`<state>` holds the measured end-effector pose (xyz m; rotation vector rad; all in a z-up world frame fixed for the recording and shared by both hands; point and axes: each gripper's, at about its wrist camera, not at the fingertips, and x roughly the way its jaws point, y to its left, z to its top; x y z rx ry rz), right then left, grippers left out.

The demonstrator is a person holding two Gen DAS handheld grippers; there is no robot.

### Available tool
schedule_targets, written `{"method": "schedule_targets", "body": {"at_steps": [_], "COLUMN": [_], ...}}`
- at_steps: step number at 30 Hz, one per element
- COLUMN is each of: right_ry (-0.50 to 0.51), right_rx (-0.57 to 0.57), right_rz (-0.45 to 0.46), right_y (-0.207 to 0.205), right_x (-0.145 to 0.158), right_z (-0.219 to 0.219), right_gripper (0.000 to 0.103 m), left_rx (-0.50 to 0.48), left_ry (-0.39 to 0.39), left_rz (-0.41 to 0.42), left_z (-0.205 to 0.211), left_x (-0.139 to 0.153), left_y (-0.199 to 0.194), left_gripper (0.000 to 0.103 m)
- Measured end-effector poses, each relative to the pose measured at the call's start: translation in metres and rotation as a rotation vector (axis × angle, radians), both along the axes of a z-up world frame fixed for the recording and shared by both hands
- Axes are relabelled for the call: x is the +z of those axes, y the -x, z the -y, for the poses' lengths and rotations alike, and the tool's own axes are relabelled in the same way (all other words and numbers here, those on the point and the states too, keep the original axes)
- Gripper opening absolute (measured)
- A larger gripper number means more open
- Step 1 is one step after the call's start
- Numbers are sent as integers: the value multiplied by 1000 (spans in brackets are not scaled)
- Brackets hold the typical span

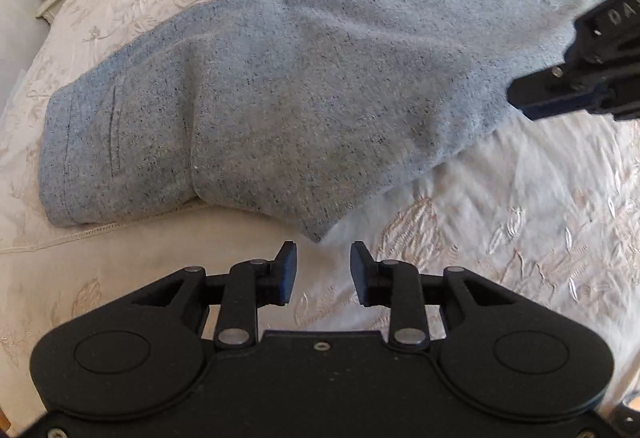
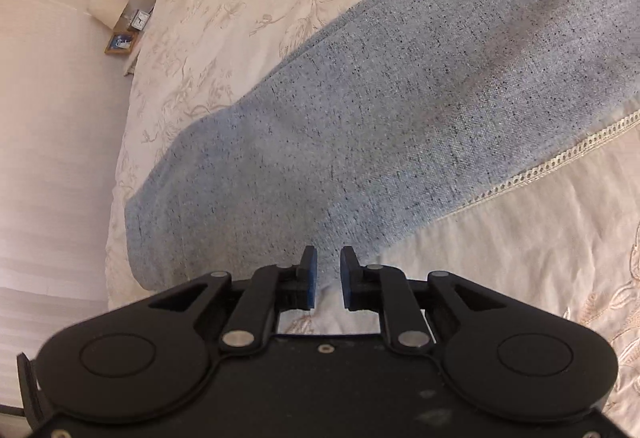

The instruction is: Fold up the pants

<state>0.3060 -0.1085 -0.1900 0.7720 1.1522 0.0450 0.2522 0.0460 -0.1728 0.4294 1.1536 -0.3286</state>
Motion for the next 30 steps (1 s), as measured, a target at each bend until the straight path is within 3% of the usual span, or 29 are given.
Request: {"method": "schedule_targets", "body": {"at_steps": [5,9,15,24,26,30], "right_ry": [56,89,162,156,140,109], "right_rx": [55,99,182,209,199,69], "right_rz": [18,25,45,103,83,-56], "right_y": [17,25,30,0,-16,-33], "right_x": [7,9,8,2,-7,-29], "right_z": [1,-2,-19,-44,-50,-46], "right_gripper": [20,22,24,26,32,33], "left_rx": [55,86,134,131,125,117], "left_ry": [-62,13,105,104,103,110], "left_rz": [34,-15,-111,-175,-179,-188], "left_z": [3,-3,-7,-2,-3,-6], "left_x": [-4,10,35,23,23,22], "left_y": [-19,-44,-87,-114,-115,-115], "left_gripper": [44,34,32,32,33,33]}}
